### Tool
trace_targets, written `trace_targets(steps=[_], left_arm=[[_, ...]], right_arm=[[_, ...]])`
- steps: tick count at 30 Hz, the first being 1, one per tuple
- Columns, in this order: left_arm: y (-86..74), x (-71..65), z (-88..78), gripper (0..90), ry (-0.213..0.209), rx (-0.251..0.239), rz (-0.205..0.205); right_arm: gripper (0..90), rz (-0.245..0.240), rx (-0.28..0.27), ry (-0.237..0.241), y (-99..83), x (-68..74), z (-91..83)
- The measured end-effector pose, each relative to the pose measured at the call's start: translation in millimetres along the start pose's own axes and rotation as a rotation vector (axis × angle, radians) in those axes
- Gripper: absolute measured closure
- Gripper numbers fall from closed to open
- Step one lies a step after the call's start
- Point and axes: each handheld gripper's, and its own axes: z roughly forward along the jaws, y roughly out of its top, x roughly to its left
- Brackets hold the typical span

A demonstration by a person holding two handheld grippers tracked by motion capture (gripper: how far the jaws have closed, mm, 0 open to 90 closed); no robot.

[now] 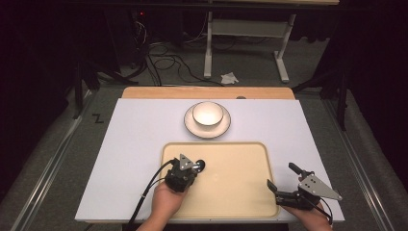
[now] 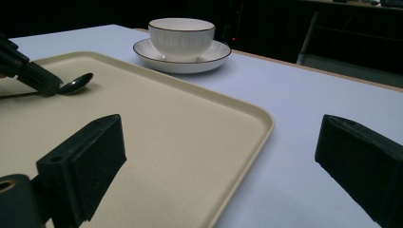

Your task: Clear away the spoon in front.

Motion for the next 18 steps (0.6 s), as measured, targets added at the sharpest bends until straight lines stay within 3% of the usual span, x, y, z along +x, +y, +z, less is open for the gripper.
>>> trace_targets(steps=[2,7,12,18], left_arm=[[0.6,3.7,-0.4,90.0,0.006,0.001,-0.007],[-7.6,13.1,-22.0,90.0,0.026,-0.017,0.013],[-32.1,15.8,-46.7,90.0,0.061,0.016,0.061],[-60.4,12.6,-62.9,90.0,0.054,0.037,0.057]], right_arm=[[3.6,-0.003,0.001,0.001,0.0,-0.1,0.0],[3.6,0.004,-0.006,0.001,0.2,-0.5,-1.3],[3.6,0.005,-0.006,0.000,0.5,-1.0,-1.2],[3.6,-0.003,-0.007,0.003,2.2,0.6,1.3]])
